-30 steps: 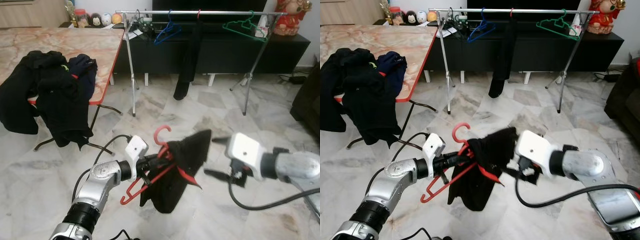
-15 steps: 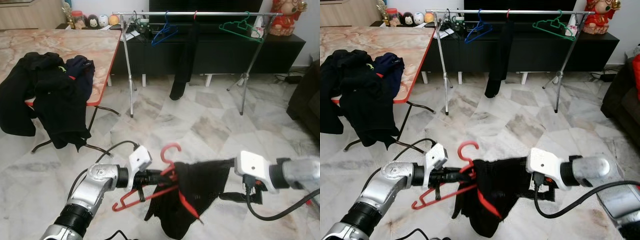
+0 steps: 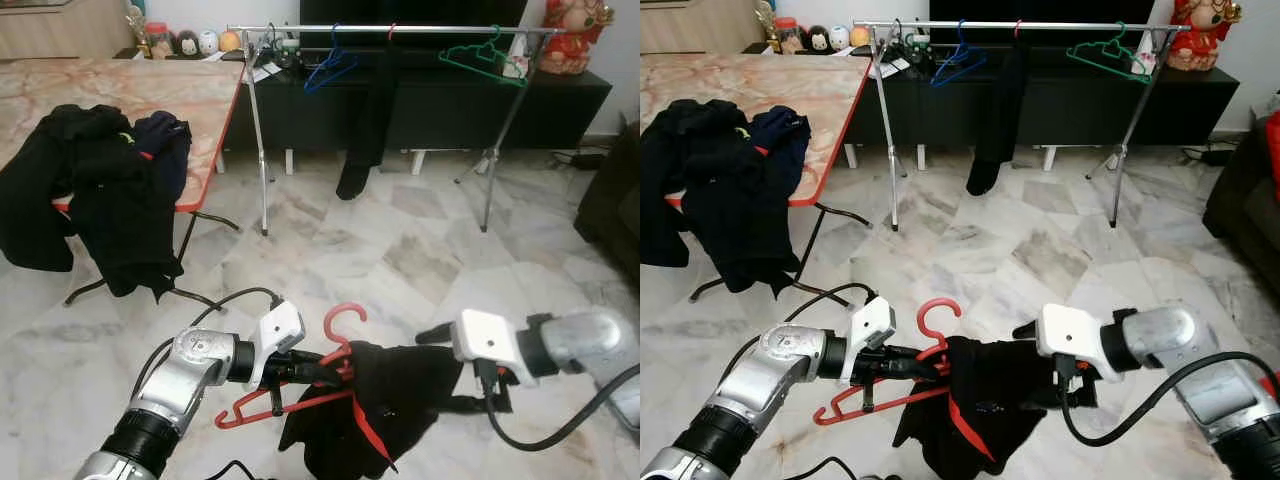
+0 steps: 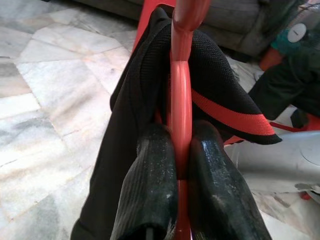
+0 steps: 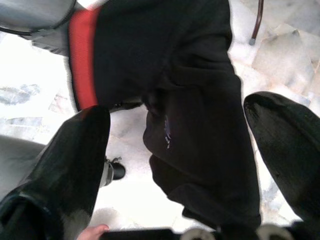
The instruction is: Hang hanger
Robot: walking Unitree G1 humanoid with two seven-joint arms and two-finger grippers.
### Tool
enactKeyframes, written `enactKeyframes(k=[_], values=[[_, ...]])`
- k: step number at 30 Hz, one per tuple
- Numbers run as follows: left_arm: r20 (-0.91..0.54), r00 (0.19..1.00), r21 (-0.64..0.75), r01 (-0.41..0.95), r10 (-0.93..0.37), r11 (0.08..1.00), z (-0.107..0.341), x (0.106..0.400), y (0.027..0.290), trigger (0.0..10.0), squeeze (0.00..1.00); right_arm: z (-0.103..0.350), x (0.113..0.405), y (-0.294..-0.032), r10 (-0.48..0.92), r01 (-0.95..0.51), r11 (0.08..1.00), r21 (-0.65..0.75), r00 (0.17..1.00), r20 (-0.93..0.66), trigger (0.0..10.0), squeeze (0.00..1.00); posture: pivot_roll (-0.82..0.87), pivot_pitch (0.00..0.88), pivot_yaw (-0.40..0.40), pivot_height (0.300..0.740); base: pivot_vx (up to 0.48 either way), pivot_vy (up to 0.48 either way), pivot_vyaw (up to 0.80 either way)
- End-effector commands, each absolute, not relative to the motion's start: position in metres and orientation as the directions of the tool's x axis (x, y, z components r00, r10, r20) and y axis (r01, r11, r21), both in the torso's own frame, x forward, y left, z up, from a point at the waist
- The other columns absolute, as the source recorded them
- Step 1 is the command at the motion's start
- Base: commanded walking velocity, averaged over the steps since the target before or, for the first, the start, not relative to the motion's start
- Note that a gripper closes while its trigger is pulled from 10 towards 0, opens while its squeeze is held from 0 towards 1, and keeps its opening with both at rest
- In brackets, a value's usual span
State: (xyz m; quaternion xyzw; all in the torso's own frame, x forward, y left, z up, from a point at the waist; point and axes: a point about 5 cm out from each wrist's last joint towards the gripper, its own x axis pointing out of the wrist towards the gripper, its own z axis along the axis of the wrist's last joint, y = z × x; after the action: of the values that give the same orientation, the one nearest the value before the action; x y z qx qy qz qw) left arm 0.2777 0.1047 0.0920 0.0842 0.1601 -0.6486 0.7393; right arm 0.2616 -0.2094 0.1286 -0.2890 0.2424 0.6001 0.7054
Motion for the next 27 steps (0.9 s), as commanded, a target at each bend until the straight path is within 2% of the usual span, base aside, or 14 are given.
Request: enactKeyframes(k=[1, 12, 15, 16, 22, 23, 24, 27], values=[[-0.308, 0.054, -0.073, 0.994, -0.950, 0.080, 0.102, 0.275, 0.097, 10.0, 0.00, 0.126, 0.267, -0.208, 0.697, -0.984, 0.111, -0.141, 0.178, -0.695, 10.0, 0.00, -0.10, 0.000, -0.033, 0.740, 0.000, 0.000, 0.00], [-0.308, -0.005, -0.092, 0.995, -0.951, 0.024, 0.106, 0.269, 0.094, 10.0, 0.00, 0.116, 0.279, -0.201, 0.696, -0.974, 0.149, -0.168, 0.224, -0.682, 10.0, 0.00, -0.09, 0.000, -0.037, 0.740, 0.000, 0.000, 0.00], [-0.313, -0.016, -0.098, 0.995, -0.949, 0.015, 0.105, 0.267, 0.094, 10.0, 0.00, 0.113, 0.279, -0.199, 0.712, -0.980, 0.142, -0.141, 0.201, -0.673, 10.0, 0.00, -0.09, 0.000, -0.038, 0.740, 0.000, 0.000, 0.00], [-0.317, -0.023, -0.101, 0.995, -0.948, 0.010, 0.105, 0.267, 0.094, 10.0, 0.00, 0.110, 0.276, -0.197, 0.724, -0.987, 0.121, -0.103, 0.158, -0.672, 10.0, 0.00, -0.08, 0.000, -0.040, 0.740, 0.000, 0.000, 0.00], [-0.316, -0.025, -0.102, 0.995, -0.948, 0.008, 0.106, 0.267, 0.093, 10.0, 0.00, 0.106, 0.273, -0.195, 0.740, -0.993, 0.103, -0.050, 0.110, -0.663, 10.0, 0.00, -0.08, 0.000, -0.040, 0.740, 0.000, 0.000, 0.00], [-0.316, -0.024, -0.102, 0.995, -0.949, 0.009, 0.106, 0.267, 0.093, 10.0, 0.00, 0.105, 0.272, -0.194, 0.747, -0.995, 0.095, -0.034, 0.094, -0.659, 1.8, 0.00, -0.08, 0.001, -0.042, 0.740, 0.000, 0.000, 0.00], [-0.315, -0.024, -0.102, 0.995, -0.949, 0.009, 0.107, 0.267, 0.093, 10.0, 0.00, 0.104, 0.271, -0.193, 0.753, -0.996, 0.085, -0.018, 0.076, -0.654, 0.0, 0.00, -0.08, 0.001, -0.042, 0.740, 0.000, 0.000, 0.00], [-0.313, -0.024, -0.103, 0.995, -0.949, 0.009, 0.107, 0.267, 0.092, 10.0, 0.00, 0.103, 0.270, -0.192, 0.760, -0.997, 0.071, -0.004, 0.057, -0.647, 0.0, 0.00, -0.08, 0.001, -0.042, 0.740, 0.000, 0.000, 0.00]])
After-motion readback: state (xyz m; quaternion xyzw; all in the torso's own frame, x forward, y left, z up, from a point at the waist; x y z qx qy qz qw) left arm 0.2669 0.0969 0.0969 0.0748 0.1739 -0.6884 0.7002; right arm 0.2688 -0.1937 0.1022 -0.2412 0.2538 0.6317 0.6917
